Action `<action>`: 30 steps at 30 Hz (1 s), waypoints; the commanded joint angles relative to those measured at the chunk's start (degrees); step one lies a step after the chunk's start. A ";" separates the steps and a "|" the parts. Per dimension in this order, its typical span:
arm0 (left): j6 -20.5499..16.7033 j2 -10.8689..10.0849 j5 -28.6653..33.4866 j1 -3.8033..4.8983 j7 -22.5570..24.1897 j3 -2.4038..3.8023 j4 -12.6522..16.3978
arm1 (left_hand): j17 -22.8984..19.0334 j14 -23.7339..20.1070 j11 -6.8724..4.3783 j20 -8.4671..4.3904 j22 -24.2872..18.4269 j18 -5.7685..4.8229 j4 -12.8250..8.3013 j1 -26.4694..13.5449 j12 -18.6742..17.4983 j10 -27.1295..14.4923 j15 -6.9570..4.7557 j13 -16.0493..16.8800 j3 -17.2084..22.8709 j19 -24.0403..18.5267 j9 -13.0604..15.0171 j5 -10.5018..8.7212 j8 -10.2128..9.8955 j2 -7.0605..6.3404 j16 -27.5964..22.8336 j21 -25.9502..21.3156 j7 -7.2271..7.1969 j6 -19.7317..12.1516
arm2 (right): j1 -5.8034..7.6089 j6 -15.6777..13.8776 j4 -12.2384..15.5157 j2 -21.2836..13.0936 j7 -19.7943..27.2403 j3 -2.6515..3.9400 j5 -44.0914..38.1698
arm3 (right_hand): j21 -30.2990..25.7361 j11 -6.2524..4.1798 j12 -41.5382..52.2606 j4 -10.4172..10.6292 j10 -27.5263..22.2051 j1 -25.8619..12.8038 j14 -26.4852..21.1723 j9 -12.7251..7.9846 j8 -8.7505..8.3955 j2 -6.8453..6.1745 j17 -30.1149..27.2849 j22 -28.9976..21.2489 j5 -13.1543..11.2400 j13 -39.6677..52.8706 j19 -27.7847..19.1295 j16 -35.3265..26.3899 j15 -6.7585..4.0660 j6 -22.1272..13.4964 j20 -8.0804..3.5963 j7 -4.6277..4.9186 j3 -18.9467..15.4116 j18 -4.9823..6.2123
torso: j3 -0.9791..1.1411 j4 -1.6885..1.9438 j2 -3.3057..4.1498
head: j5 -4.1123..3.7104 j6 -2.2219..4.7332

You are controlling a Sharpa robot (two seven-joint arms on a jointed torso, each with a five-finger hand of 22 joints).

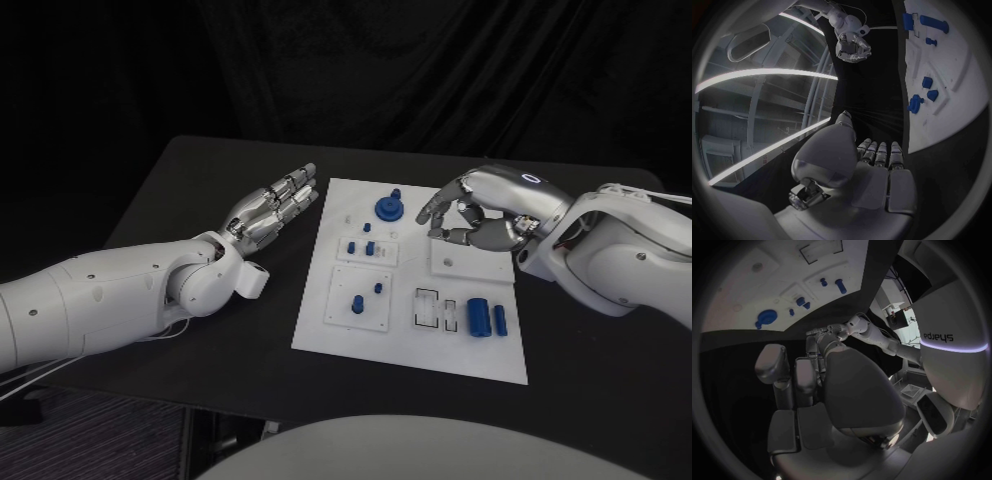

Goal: Assemble the parts on the task board

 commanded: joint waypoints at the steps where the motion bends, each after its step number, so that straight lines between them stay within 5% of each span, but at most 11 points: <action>1: -1.52 0.23 -0.06 -0.04 5.90 0.05 0.20 | -0.05 -0.02 -0.42 -0.50 -0.06 0.13 0.30 0.28 -0.38 0.10 -0.44 -0.09 -0.14 0.06 0.07 0.20 0.21 0.07 -0.21 -0.34 -0.20 0.43 | -0.24 1.99 -0.47 -1.82 -1.09 -0.05 7.11 | -0.66 -1.85 9.60 0.77 2.91 -1.99 0.33 1.19 2.08 0.24 -0.48 6.80 -1.15 6.67 0.20 -0.62 -1.43 2.53 -1.37 -1.59 -1.22 0.26 | -0.29 0.05 0.07 | -0.54 0.00; 3: -1.55 0.32 -0.06 -0.04 5.99 0.05 0.20 | -0.05 -0.02 -0.43 -0.51 -0.06 0.13 0.30 0.28 -0.38 0.10 -0.45 -0.09 -0.13 0.06 0.06 0.20 0.20 0.08 -0.21 -0.34 -0.22 0.40 | -1.09 2.84 -0.63 -3.03 -2.04 -0.05 7.82 | 2.40 -2.98 22.85 1.54 6.53 -3.16 2.34 2.13 3.24 0.60 3.23 7.68 -2.10 22.08 1.87 1.00 -2.40 2.89 -2.35 -2.54 -1.84 -0.40 | -0.35 0.06 0.10 | -0.47 0.00; 4: -1.56 0.34 -0.06 -0.04 6.00 0.05 0.22 | -0.05 -0.02 -0.43 -0.51 -0.06 0.13 0.30 0.28 -0.38 0.10 -0.45 -0.09 -0.13 0.06 0.06 0.20 0.20 0.08 -0.21 -0.34 -0.22 0.40 | -1.42 2.83 -0.67 -3.36 -2.35 -0.05 7.99 | 7.10 -3.08 32.15 2.79 12.32 -5.12 4.31 2.56 3.76 0.70 8.97 8.99 -2.37 35.56 3.66 3.62 -2.55 2.99 -2.49 -3.00 -2.78 -1.33 | -0.38 -0.02 0.06 | -0.40 0.00; 7: -1.51 0.31 -0.06 -0.04 6.06 0.05 0.25 | -0.05 -0.02 -0.48 -0.52 -0.06 0.12 0.29 0.30 -0.38 0.10 -0.46 -0.09 -0.10 0.06 0.06 0.24 0.19 0.18 -0.21 -0.34 -0.29 0.39 | -3.06 2.06 -0.66 -4.40 -4.67 -0.06 7.78 | 10.17 -3.10 44.39 4.10 17.48 -7.92 5.86 3.60 4.36 0.56 13.90 9.84 -2.10 54.54 5.04 5.79 -2.90 0.95 -2.53 -2.68 -4.63 -1.99 | -0.27 -0.17 0.07 | -0.60 0.00; 12: -1.25 0.30 -0.06 -0.04 5.98 0.06 0.16 | -0.05 -0.02 -0.50 -0.50 -0.06 0.10 0.28 0.36 -0.38 0.10 -0.43 -0.09 -0.04 0.06 0.05 0.34 0.17 0.31 -0.21 -0.34 -0.33 0.34 | -5.28 3.27 -0.01 -5.38 -12.93 -0.07 1.42 | 10.67 -1.87 49.38 5.53 20.43 -14.56 6.46 3.99 3.80 0.44 15.81 9.90 -2.26 63.39 5.48 6.48 -1.83 -2.33 -2.25 -1.65 -7.77 -1.95 | -0.39 -0.28 0.10 | -1.12 0.00; 14: -1.12 0.26 -0.06 -0.04 5.92 0.06 0.15 | -0.05 -0.02 -0.47 -0.43 -0.06 0.09 0.26 0.42 -0.38 0.10 -0.35 -0.09 0.00 0.06 0.04 0.40 0.16 0.39 -0.21 -0.34 -0.30 0.32 | -5.90 6.59 0.52 -5.72 -18.88 -0.07 -3.89 | 15.79 -2.07 54.74 5.58 29.58 -21.24 8.09 4.87 4.55 0.78 21.60 11.18 -4.02 76.39 7.21 8.98 -2.06 -2.69 -2.30 -2.08 -9.43 -2.88 | -0.42 -0.24 0.07 | -1.30 0.00; 16: -1.02 0.24 -0.06 -0.04 5.84 0.06 0.11 | -0.05 -0.02 -0.44 -0.38 -0.06 0.09 0.24 0.47 -0.38 0.10 -0.30 -0.09 0.02 0.06 0.03 0.42 0.14 0.43 -0.21 -0.34 -0.27 0.30 | -6.17 9.40 0.95 -5.90 -22.89 -0.07 -7.25 | 18.29 -2.29 54.90 5.61 29.93 -25.04 8.66 5.67 5.30 0.82 24.43 11.80 -3.81 76.87 7.91 10.14 -2.12 -2.60 -2.47 -2.20 -9.74 -3.33 | -0.37 -0.18 0.04 | -1.51 0.00; 22: -0.71 0.24 -0.06 -0.05 5.55 0.06 0.03 | -0.05 -0.02 -0.30 -0.15 -0.06 0.07 0.19 0.67 -0.38 0.10 -0.06 -0.09 0.10 0.06 0.00 0.53 0.09 0.54 -0.21 -0.34 -0.16 0.15 | -6.70 14.19 2.56 -6.27 -29.87 -0.07 -12.99 | 21.87 -3.15 54.90 5.53 29.93 -27.31 9.21 8.75 7.69 0.56 27.43 12.66 -2.14 76.87 8.76 11.40 -2.86 -3.30 -2.93 -2.75 -8.57 -3.99 | -0.25 -0.29 0.09 | -1.93 0.00; 28: -0.33 0.27 -0.06 -0.05 5.19 0.06 -0.07 | -0.05 -0.02 -0.15 0.31 -0.06 0.11 0.17 0.92 -0.38 0.10 0.31 -0.09 0.18 0.06 -0.02 0.61 0.04 0.64 -0.21 -0.34 -0.02 0.07 | -7.33 14.25 5.05 -7.39 -32.87 -0.07 -16.25 | 23.23 -3.57 54.90 5.49 29.93 -27.02 9.59 12.52 10.46 -0.33 29.57 12.97 -1.47 76.87 8.98 12.19 -3.17 -4.81 -3.36 -3.08 -7.69 -4.24 | -0.29 -0.21 0.09 | -2.99 0.00; 30: -0.21 0.27 -0.06 -0.05 5.08 0.06 -0.13 | -0.05 -0.02 -0.10 0.44 -0.06 0.14 0.16 0.98 -0.38 0.10 0.41 -0.09 0.20 0.06 -0.01 0.64 0.05 0.66 -0.21 -0.34 0.02 0.11 | -7.63 13.15 5.90 -7.95 -33.13 -0.08 -16.89 | 19.34 -3.80 54.90 5.50 29.93 -26.18 8.92 14.84 12.52 -1.20 26.91 11.80 -1.13 76.87 7.77 11.03 -3.38 -4.83 -3.58 -3.53 -7.03 -3.36 | -0.30 -0.25 0.08 | -3.39 0.00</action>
